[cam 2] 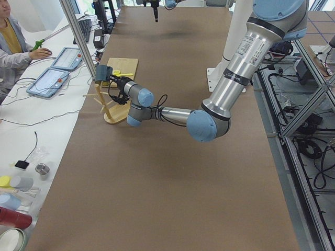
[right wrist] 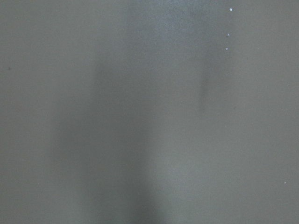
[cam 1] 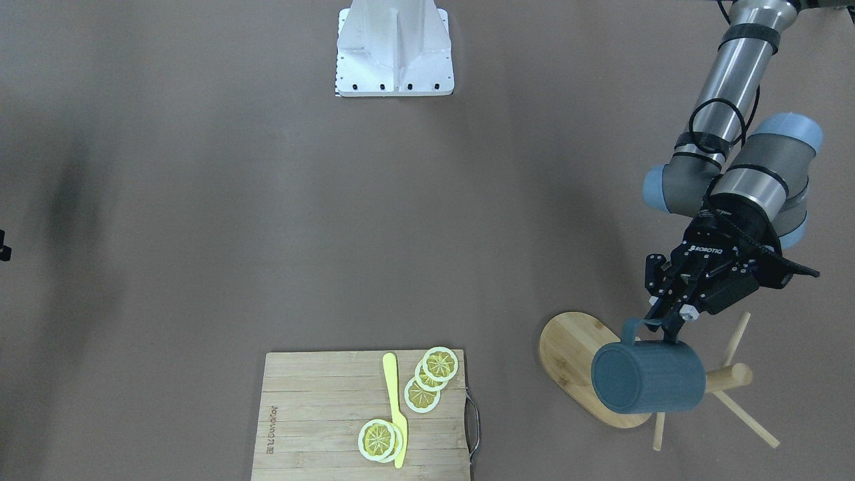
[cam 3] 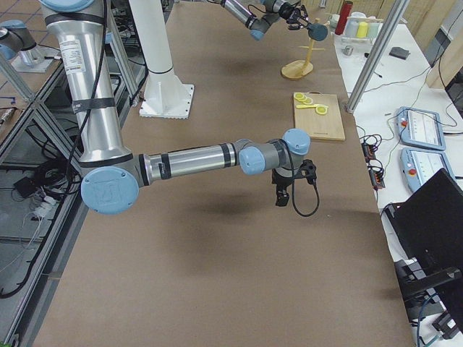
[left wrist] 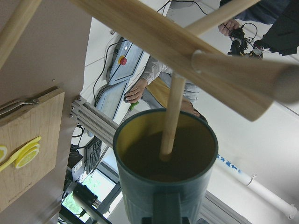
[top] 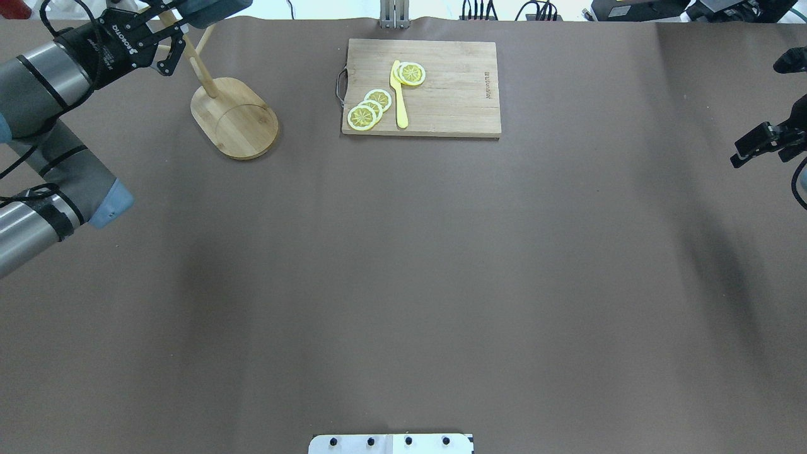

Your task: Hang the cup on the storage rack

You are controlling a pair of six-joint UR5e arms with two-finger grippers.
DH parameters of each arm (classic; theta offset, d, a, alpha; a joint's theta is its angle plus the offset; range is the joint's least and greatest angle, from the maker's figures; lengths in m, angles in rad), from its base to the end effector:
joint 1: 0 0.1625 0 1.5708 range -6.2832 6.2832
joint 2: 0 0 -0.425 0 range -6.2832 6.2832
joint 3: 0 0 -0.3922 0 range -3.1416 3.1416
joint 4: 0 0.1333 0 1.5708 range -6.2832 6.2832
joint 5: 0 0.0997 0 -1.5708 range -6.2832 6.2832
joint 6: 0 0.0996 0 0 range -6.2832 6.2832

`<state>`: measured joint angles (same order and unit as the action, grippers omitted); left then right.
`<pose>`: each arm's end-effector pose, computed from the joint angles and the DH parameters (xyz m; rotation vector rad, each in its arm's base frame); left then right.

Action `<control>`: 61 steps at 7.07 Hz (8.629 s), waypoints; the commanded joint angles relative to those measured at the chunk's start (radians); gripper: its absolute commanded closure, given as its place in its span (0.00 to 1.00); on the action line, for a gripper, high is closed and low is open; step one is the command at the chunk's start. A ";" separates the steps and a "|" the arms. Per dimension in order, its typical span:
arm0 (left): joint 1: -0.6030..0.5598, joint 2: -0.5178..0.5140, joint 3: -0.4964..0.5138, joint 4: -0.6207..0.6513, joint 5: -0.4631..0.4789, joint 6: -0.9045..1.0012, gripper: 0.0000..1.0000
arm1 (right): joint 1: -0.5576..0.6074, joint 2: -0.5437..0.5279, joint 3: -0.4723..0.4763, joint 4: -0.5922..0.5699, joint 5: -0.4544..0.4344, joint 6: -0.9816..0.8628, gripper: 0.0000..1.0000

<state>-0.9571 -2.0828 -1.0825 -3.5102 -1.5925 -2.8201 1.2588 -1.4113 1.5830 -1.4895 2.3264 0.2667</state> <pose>0.2695 -0.6103 0.3935 -0.3442 2.2271 -1.3336 -0.1127 -0.5611 0.5603 0.0164 -0.7893 -0.1385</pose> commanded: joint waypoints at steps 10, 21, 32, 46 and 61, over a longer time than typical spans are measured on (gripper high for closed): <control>0.003 0.032 0.064 -0.084 -0.001 -0.002 0.97 | 0.013 -0.020 0.034 -0.008 0.027 0.006 0.00; 0.004 0.190 -0.140 -0.087 -0.011 0.309 0.03 | 0.040 -0.014 0.061 -0.006 0.028 0.005 0.00; -0.245 0.369 -0.247 0.301 -0.076 1.964 0.03 | 0.171 -0.063 0.094 0.011 -0.045 -0.062 0.00; -0.499 0.558 -0.502 1.377 -0.899 2.463 0.03 | 0.172 -0.110 0.089 0.002 -0.051 -0.075 0.00; -0.503 0.596 -0.585 1.886 -0.736 2.794 0.02 | 0.203 -0.138 0.054 -0.245 -0.052 -0.363 0.00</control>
<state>-1.4617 -1.4803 -1.6685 -1.6193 -2.3264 -0.0266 1.4608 -1.5840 1.6323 -1.6580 2.2681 -0.0801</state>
